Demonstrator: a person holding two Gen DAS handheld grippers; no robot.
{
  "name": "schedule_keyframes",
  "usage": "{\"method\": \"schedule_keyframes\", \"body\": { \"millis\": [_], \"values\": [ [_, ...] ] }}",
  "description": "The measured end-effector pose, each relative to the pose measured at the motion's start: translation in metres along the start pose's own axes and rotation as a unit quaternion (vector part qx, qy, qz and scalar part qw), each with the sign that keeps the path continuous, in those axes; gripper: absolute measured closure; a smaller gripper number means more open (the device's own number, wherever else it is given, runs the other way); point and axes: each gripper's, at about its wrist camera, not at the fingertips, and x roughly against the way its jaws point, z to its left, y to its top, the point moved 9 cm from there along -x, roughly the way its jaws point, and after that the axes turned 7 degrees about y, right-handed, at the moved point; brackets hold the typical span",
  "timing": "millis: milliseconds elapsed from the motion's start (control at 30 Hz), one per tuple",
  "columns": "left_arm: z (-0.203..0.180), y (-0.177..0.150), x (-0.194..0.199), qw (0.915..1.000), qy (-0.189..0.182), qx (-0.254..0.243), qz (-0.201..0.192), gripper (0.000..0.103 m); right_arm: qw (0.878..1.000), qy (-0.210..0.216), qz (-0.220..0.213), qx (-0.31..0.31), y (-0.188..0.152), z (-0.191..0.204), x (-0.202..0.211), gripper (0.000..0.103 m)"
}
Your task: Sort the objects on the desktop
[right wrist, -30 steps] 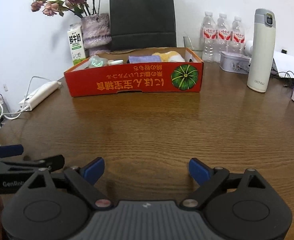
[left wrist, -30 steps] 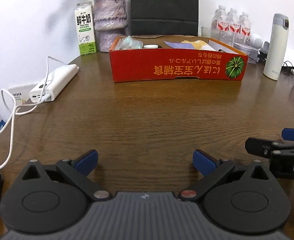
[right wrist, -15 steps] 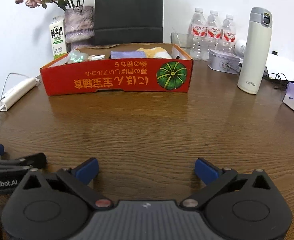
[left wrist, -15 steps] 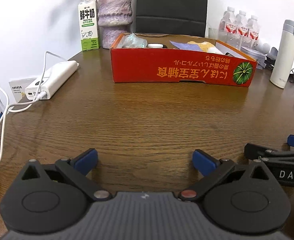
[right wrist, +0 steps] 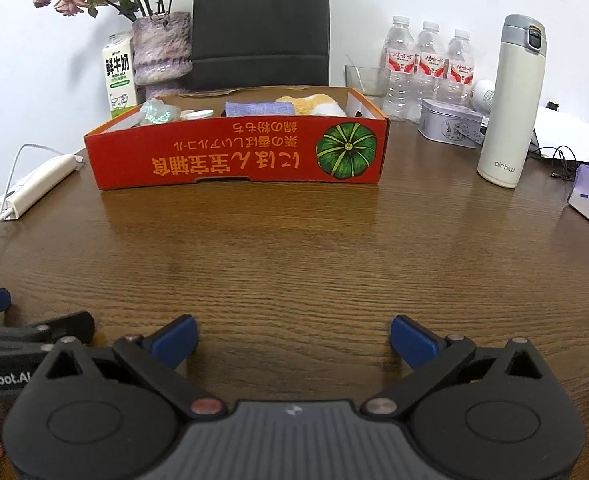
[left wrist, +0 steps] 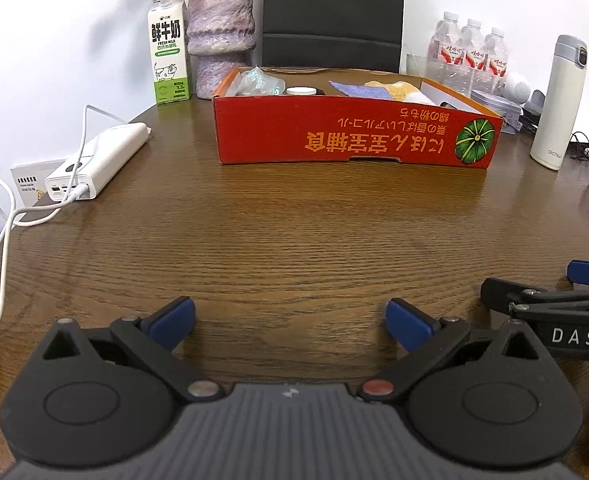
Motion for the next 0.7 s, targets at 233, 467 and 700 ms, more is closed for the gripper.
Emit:
{"method": "schedule_keyframes", "body": {
  "millis": [233, 467, 700],
  "values": [
    [-0.0009, -0.0009, 0.0012, 1.0000, -0.004, -0.003, -0.001, 0.000, 1.000, 0.001, 0.000, 0.001, 0.0001, 0.0003, -0.0004, 0.000],
    [-0.0035, -0.0022, 0.0024, 0.9999, -0.010, -0.010, -0.001, 0.000, 1.000, 0.002, 0.000, 0.001, -0.0003, -0.0002, -0.0006, 0.000],
    [-0.0036, -0.0027, 0.0021, 0.9999, -0.010, -0.010, -0.001, 0.000, 1.000, 0.001, 0.000, 0.000, -0.0004, 0.0000, -0.0005, 0.000]
  ]
}}
